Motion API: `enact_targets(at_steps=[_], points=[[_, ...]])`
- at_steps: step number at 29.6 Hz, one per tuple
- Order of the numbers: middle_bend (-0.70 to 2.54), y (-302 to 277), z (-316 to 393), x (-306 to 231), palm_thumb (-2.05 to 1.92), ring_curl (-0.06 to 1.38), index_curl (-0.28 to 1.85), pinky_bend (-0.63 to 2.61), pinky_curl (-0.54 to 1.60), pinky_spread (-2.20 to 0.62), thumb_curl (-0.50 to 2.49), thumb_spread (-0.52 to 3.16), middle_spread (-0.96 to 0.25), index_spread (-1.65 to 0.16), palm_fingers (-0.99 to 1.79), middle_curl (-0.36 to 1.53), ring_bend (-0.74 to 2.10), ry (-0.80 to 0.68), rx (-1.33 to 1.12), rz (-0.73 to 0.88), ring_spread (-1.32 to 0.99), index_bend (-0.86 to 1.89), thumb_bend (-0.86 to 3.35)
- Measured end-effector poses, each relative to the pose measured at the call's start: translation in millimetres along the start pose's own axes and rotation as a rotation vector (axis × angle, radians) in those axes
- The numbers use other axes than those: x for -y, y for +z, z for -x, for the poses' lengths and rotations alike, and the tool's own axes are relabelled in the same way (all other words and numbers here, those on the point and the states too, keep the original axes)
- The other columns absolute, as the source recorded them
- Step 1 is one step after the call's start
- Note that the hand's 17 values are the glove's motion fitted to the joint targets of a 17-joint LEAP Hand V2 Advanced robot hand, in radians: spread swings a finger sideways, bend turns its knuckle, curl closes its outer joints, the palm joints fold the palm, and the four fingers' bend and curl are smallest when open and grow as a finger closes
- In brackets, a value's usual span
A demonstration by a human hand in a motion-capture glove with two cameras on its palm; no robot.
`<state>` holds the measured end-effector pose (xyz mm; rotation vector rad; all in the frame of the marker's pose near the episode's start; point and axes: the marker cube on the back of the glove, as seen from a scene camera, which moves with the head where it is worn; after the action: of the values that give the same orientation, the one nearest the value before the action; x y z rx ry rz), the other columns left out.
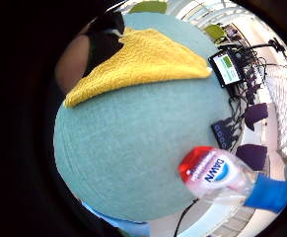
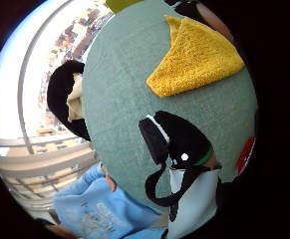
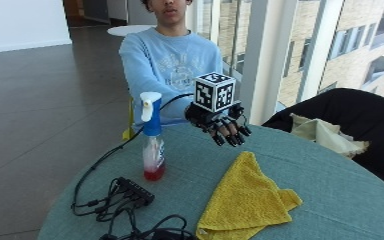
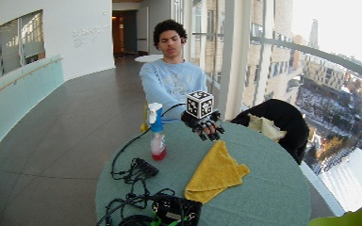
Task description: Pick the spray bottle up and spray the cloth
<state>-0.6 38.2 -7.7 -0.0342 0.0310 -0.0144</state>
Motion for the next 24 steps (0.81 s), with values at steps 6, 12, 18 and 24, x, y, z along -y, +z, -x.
enact_targets(at_steps=[6,12,18,24], points=[[0.22,-2,-6,-40,0.55,0.24,0.28,0.30,0.30,0.22,0.22,1.15,-0.05,-0.43,0.47,0.32,0.20,-0.039,-0.002,0.005,0.01,0.16,0.03],[0.22,0,-23,-91,0.56,0.24,0.28,0.29,0.31,0.21,0.23,1.15,-0.05,-0.43,0.48,0.33,0.19,-0.083,0.052,-0.064,0.01,0.16,0.00],[0.20,6,-40,-131,0.56,0.25,0.28,0.28,0.32,0.21,0.24,1.15,-0.05,-0.43,0.49,0.34,0.20,-0.040,0.175,-0.150,0.01,0.15,-0.02],[0.20,7,-49,-161,0.55,0.27,0.27,0.29,0.33,0.21,0.24,1.14,-0.05,-0.43,0.49,0.35,0.22,0.013,0.292,-0.221,0.01,0.13,-0.02]])
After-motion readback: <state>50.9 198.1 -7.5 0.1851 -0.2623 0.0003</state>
